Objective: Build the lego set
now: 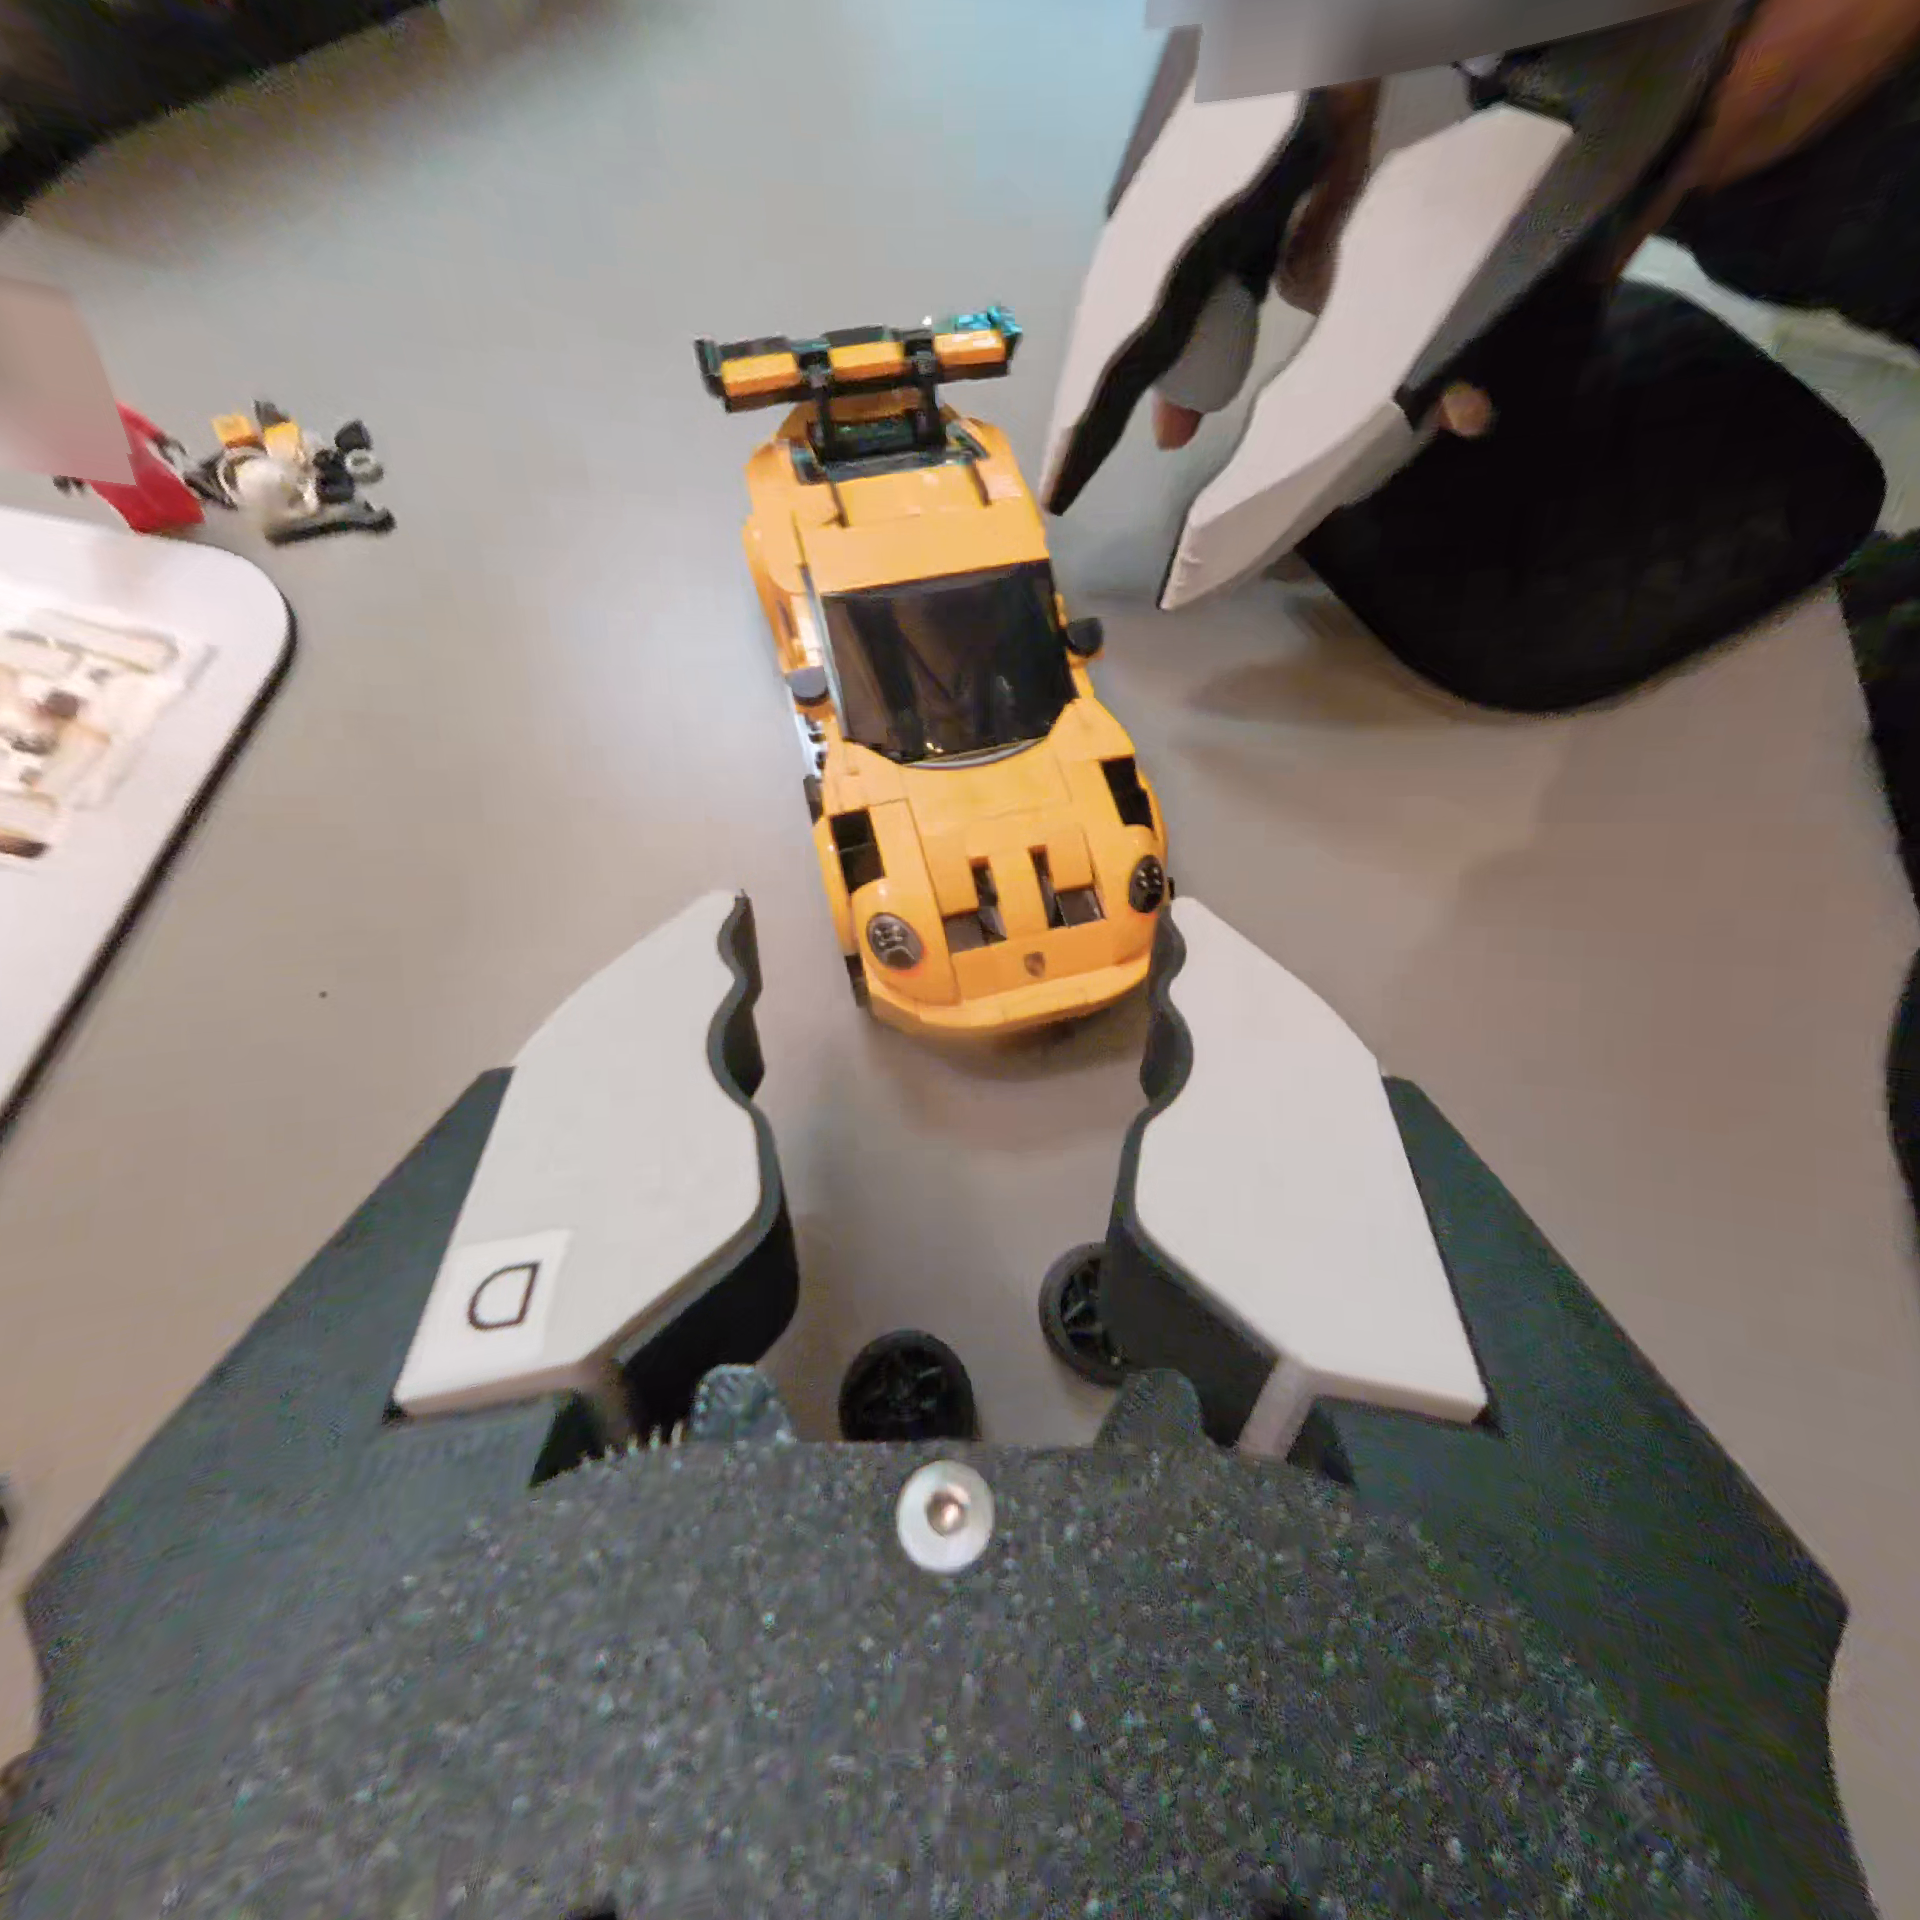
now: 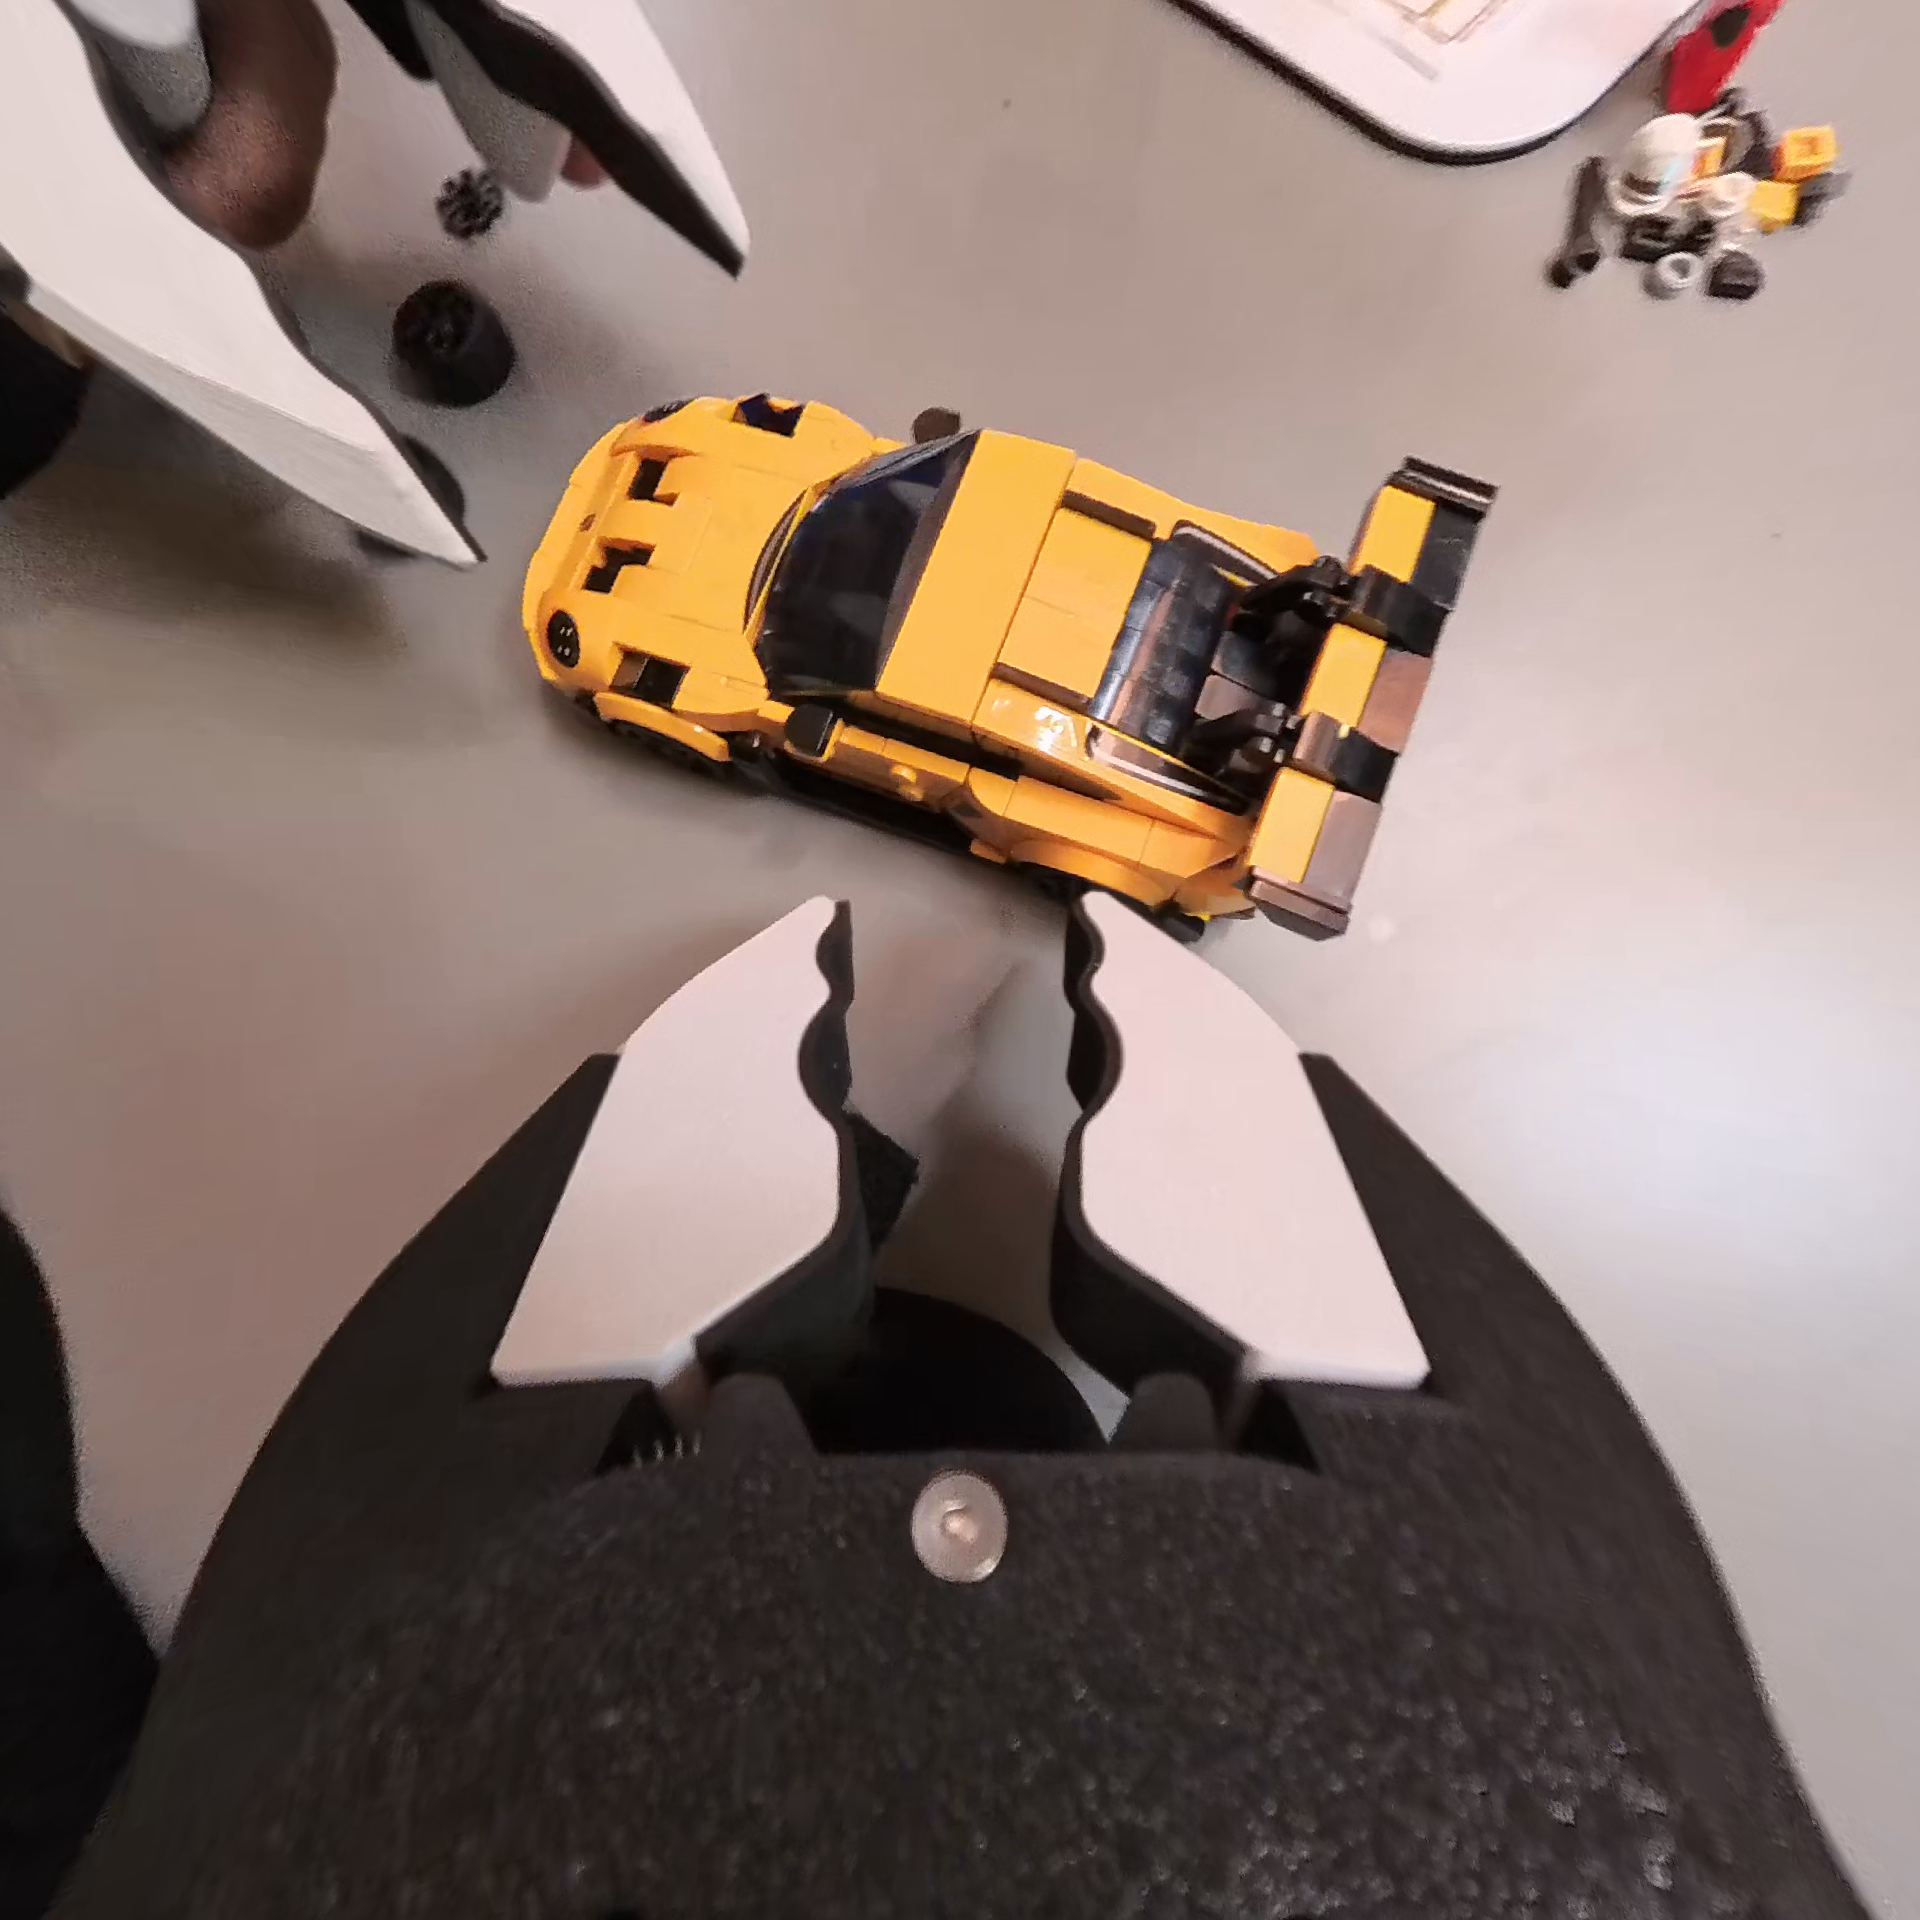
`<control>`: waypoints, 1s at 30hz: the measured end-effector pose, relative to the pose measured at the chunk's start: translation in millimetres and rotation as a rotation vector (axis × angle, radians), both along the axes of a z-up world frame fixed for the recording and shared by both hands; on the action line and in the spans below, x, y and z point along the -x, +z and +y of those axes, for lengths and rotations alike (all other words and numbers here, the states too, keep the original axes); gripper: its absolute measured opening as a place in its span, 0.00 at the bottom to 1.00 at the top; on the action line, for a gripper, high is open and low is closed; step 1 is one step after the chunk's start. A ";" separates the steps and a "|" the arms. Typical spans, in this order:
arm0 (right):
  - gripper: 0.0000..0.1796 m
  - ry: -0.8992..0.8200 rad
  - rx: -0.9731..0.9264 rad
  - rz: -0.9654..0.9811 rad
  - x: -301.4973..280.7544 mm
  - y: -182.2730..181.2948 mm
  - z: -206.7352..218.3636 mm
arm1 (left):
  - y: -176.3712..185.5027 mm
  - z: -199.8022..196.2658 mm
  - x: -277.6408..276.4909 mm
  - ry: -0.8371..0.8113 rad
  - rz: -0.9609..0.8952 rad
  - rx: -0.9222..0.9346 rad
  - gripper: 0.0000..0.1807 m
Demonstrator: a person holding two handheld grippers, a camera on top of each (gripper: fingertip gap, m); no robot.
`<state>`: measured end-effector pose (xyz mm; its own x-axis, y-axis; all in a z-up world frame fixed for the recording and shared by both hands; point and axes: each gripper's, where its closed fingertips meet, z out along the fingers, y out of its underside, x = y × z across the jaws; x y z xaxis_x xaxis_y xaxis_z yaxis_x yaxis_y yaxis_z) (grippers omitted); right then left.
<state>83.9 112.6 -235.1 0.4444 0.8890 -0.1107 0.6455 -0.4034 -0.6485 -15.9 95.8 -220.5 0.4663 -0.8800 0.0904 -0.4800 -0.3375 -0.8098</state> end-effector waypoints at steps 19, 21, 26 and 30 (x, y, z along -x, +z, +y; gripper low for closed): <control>0.25 0.230 0.033 0.092 29.8 4.7 22.6 | -15.8 -11.6 -10.8 0.004 0.172 -0.059 0.32; 0.25 0.299 0.042 0.099 33.2 4.0 23.1 | -15.8 -12.8 -12.4 -0.001 0.171 -0.058 0.32; 0.29 0.499 0.020 0.098 38.7 4.9 28.4 | -16.7 -14.6 -16.5 -0.015 0.195 -0.077 0.32; 0.34 0.625 0.026 0.084 44.9 8.3 32.5 | -17.1 -17.5 -23.9 -0.039 0.211 -0.089 0.31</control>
